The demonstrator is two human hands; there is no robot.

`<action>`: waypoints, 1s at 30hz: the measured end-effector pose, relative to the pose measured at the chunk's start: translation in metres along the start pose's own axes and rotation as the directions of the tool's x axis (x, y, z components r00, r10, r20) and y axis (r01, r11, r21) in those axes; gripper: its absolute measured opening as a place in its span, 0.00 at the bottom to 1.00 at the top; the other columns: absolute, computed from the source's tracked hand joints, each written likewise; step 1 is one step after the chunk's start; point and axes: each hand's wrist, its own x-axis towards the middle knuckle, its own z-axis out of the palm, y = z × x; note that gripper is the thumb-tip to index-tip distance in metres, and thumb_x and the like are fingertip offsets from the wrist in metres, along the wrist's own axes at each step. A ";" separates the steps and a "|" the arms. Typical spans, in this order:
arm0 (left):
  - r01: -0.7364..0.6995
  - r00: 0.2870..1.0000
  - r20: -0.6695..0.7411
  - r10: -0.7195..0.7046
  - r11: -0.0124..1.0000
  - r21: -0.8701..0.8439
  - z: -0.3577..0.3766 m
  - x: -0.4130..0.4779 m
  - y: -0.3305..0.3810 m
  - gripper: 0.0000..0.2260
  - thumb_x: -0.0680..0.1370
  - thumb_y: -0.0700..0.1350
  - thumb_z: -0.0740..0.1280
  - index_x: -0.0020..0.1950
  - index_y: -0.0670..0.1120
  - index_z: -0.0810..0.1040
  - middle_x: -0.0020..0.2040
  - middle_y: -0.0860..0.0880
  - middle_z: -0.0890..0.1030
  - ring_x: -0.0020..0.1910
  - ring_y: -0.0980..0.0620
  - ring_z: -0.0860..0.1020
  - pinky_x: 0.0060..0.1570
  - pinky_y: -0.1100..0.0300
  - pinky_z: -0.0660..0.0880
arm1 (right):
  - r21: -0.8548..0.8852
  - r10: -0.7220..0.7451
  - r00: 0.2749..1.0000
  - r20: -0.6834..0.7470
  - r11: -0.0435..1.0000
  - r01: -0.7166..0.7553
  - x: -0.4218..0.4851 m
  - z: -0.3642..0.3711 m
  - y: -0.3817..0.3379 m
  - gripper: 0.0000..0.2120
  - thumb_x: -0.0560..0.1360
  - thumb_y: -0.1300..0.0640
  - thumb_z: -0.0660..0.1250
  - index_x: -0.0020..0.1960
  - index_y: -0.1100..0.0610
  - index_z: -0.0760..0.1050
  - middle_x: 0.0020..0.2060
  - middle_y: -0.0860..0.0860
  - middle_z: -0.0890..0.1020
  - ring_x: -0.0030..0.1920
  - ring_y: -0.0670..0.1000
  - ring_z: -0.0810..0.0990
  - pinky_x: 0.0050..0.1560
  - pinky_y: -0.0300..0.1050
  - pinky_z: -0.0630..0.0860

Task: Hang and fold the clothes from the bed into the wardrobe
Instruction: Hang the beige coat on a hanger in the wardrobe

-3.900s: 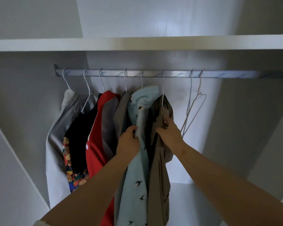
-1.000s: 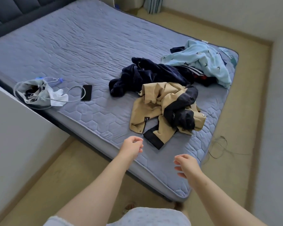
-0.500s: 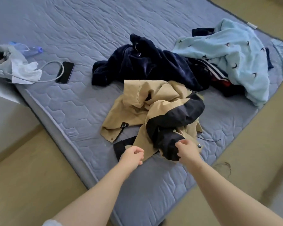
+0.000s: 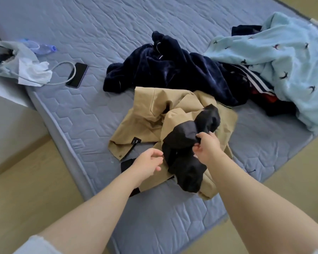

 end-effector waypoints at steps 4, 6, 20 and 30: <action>-0.189 0.976 -0.109 0.191 0.982 0.025 -0.023 -0.029 0.006 0.32 0.73 0.46 0.71 0.72 0.49 0.59 0.66 0.51 0.67 0.65 0.50 0.69 0.62 0.56 0.69 | -0.228 -0.149 0.967 0.207 0.954 0.196 -0.073 0.030 0.001 0.13 0.76 0.62 0.57 0.47 0.49 0.77 0.48 0.53 0.78 0.46 0.53 0.75 0.40 0.43 0.72; -0.257 0.938 -0.228 0.261 0.965 0.045 -0.038 -0.054 0.013 0.43 0.67 0.46 0.76 0.74 0.45 0.55 0.71 0.47 0.62 0.69 0.45 0.65 0.68 0.51 0.65 | -0.211 -0.171 0.925 0.339 0.944 0.252 -0.125 0.045 0.006 0.12 0.74 0.63 0.58 0.40 0.51 0.76 0.41 0.54 0.79 0.44 0.54 0.76 0.42 0.45 0.73; -0.646 0.757 -0.455 0.468 0.438 -0.625 -0.181 -0.299 0.037 0.10 0.82 0.43 0.56 0.49 0.48 0.76 0.36 0.49 0.85 0.35 0.49 0.84 0.32 0.57 0.80 | 0.251 -0.558 0.323 0.765 0.719 0.648 -0.416 0.083 0.040 0.17 0.72 0.67 0.63 0.57 0.52 0.72 0.45 0.51 0.81 0.40 0.45 0.79 0.41 0.38 0.75; -0.488 0.694 -0.398 0.600 -0.013 -0.873 -0.245 -0.414 0.048 0.11 0.82 0.44 0.55 0.48 0.41 0.75 0.35 0.44 0.84 0.33 0.50 0.83 0.34 0.57 0.78 | -0.653 -0.702 0.419 0.576 -0.086 0.753 -0.424 0.076 0.098 0.24 0.71 0.43 0.64 0.65 0.46 0.65 0.57 0.48 0.77 0.56 0.53 0.76 0.53 0.49 0.73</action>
